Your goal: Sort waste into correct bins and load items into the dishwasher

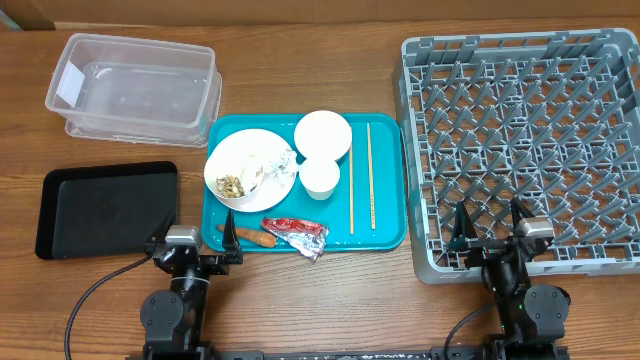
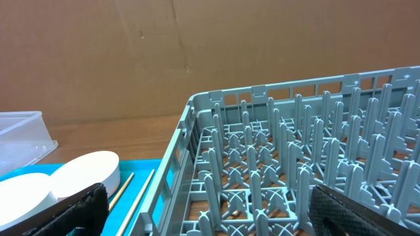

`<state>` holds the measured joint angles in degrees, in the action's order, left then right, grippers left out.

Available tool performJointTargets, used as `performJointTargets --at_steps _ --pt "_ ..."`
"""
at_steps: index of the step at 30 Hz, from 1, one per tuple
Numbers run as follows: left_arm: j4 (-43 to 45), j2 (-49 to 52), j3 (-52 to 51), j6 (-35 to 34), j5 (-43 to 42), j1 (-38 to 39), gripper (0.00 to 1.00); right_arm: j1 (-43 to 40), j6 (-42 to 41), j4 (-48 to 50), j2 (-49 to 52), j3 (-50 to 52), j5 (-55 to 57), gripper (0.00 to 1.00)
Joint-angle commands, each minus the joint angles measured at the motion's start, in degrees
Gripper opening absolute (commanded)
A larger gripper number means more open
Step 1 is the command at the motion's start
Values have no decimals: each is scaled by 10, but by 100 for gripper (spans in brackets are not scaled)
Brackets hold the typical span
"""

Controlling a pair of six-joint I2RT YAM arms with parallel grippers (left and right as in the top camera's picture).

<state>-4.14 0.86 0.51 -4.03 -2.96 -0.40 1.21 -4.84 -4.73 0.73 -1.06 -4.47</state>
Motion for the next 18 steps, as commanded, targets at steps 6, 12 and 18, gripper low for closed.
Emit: performJointTargets --at_steps 6,12,18 --pt "-1 -5 -2 13 5 0 100 3 2 3 -6 6 4 100" --pt "-1 -5 -2 12 1 1 100 3 2 3 -6 6 4 100" --pt "2 -5 -2 9 6 0 100 3 1 3 -6 6 4 100"
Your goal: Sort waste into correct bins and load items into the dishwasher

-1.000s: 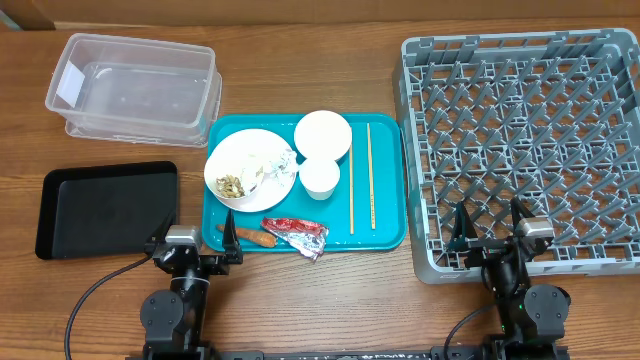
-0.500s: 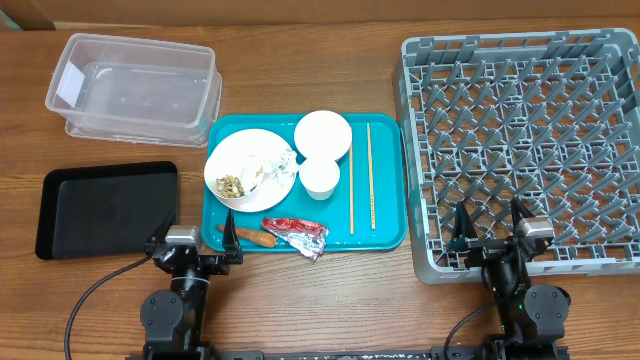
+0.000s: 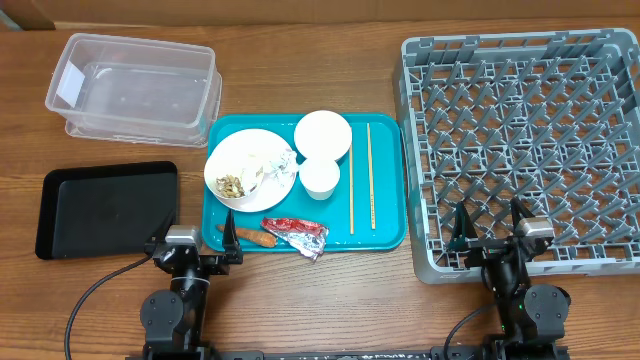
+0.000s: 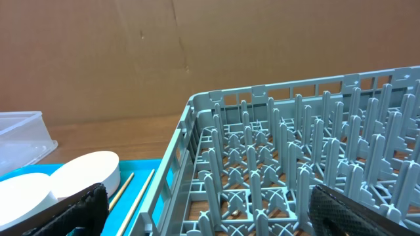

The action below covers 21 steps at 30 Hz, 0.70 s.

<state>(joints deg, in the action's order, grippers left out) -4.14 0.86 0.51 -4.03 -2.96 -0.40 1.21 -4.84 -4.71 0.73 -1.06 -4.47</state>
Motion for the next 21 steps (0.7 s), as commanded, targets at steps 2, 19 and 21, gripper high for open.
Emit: performJointTargets --at_steps 2,19,21 --pt "5 -5 -2 -24 6 0 100 3 1 3 -6 5 4 100" --pt "-192 182 243 -43 16 0 100 3 1 -194 211 -282 36 100" --pt "-237 262 312 -43 16 0 100 3 1 -251 274 -347 35 100"
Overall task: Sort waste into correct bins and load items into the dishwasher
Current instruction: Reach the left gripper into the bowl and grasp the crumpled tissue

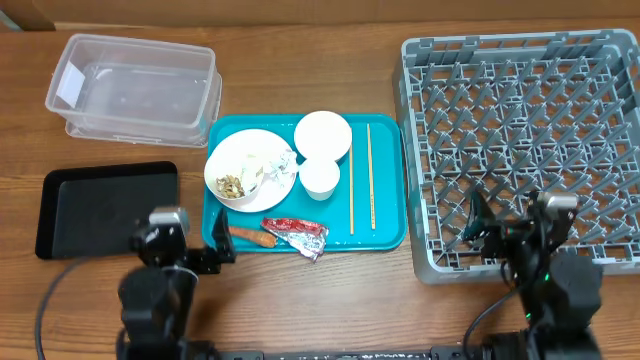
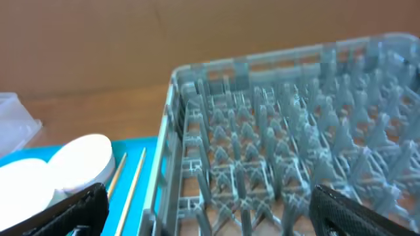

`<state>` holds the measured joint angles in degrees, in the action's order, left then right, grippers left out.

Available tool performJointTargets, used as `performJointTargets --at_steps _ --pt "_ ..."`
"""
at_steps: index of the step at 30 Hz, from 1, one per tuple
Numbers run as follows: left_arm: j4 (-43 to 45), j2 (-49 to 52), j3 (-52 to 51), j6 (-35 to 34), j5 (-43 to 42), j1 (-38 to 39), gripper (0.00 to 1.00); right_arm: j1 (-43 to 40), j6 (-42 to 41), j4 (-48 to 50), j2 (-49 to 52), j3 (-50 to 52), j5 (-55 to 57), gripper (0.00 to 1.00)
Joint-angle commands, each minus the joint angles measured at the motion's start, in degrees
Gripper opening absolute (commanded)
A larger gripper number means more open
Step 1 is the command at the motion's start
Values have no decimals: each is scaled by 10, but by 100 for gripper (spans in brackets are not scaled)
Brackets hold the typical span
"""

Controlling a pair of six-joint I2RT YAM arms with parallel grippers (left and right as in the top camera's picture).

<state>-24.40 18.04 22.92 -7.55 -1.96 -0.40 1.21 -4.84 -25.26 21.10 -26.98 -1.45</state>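
On the teal tray (image 1: 385, 235) lie a white plate of food scraps (image 1: 250, 170), a white bowl (image 1: 322, 133), a white cup (image 1: 320, 178), a pair of chopsticks (image 1: 369, 175), a red wrapper (image 1: 296, 232) and an orange-brown food piece (image 1: 250, 236). The grey dishwasher rack (image 1: 520, 130) stands to the right. My left gripper (image 1: 190, 250) is open at the tray's near left corner. My right gripper (image 1: 507, 222) is open over the rack's near edge, with nothing between its fingers (image 2: 79, 210). In the blurred right wrist view the rack (image 2: 275, 144) and the bowl (image 2: 82, 157) show.
A clear plastic bin (image 1: 135, 85) stands at the back left. In front of it a black tray (image 1: 105, 207) lies left of the teal tray. A brown cardboard wall (image 2: 197, 39) closes off the back. Bare wood runs along the front edge.
Both arms have moved: in the overhead view the left one sits further left and the right one further right, both larger. The right wrist view now looks down on the rack from higher, blurred.
At both earlier moments the arms stood still at the front edge with open grippers, the left by the tray and the right by the rack. Now both arms have shifted. Everything on the tray lies where it was.
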Motion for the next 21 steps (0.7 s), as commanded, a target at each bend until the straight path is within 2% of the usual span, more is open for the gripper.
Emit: performJointTargets --at_steps 1,8,13,21 --pt "-55 119 115 -8 5 0 100 3 1 -65 92 -109 3 100" --pt "-255 342 343 -8 -35 0 100 3 2 -208 253 -257 -3 100" --pt "-374 456 471 -8 -51 0 100 3 1 -256 318 -308 -3 100" --pt "-347 551 495 -9 -101 1 100 3 2 -264 332 -312 -1 100"
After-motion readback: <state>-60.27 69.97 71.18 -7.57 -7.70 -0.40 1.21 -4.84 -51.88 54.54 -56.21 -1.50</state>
